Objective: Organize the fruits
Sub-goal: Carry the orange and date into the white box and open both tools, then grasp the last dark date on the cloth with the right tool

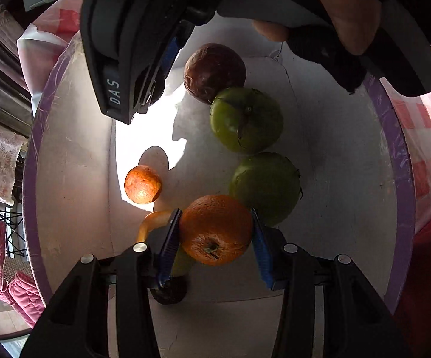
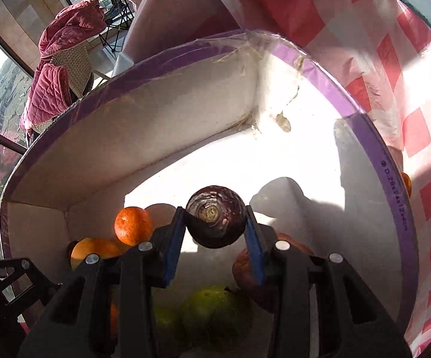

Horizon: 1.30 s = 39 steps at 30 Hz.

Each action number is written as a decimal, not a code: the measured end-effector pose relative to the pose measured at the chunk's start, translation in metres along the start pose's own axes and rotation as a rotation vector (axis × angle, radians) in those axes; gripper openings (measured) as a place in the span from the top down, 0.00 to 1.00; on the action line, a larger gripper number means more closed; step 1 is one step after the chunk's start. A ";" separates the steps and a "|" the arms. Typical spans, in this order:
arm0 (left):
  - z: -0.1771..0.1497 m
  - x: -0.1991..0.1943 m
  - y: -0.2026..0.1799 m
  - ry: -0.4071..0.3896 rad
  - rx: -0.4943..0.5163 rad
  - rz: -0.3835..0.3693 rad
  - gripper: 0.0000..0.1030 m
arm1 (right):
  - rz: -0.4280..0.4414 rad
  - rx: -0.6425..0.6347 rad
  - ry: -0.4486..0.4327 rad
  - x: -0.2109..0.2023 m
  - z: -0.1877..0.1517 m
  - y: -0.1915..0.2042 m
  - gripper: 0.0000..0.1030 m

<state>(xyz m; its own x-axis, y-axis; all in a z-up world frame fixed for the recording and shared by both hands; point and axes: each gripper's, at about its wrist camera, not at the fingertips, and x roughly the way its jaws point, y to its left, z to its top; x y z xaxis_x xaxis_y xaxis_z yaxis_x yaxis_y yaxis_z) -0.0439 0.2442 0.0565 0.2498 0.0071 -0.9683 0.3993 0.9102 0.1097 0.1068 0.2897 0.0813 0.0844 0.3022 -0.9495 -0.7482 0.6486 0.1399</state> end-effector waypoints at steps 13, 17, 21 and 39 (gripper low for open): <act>-0.025 0.015 -0.026 0.095 0.220 -0.119 0.57 | -0.048 -0.045 0.117 0.030 -0.007 0.014 0.62; -0.022 0.023 -0.026 0.166 0.202 -0.126 0.57 | -0.081 -0.082 0.152 0.039 -0.008 0.023 0.62; -0.021 0.031 -0.025 0.238 0.187 -0.118 0.57 | -0.106 -0.114 0.163 0.042 -0.010 0.032 0.60; -0.006 -0.007 -0.045 0.125 0.198 0.012 0.17 | 0.127 0.209 -0.181 -0.067 -0.031 -0.016 0.24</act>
<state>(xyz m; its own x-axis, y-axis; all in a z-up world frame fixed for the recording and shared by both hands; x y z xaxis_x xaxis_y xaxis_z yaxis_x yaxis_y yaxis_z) -0.0689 0.2060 0.0565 0.1491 0.0795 -0.9856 0.5652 0.8110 0.1509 0.0927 0.2376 0.1339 0.1291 0.4978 -0.8577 -0.6099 0.7218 0.3271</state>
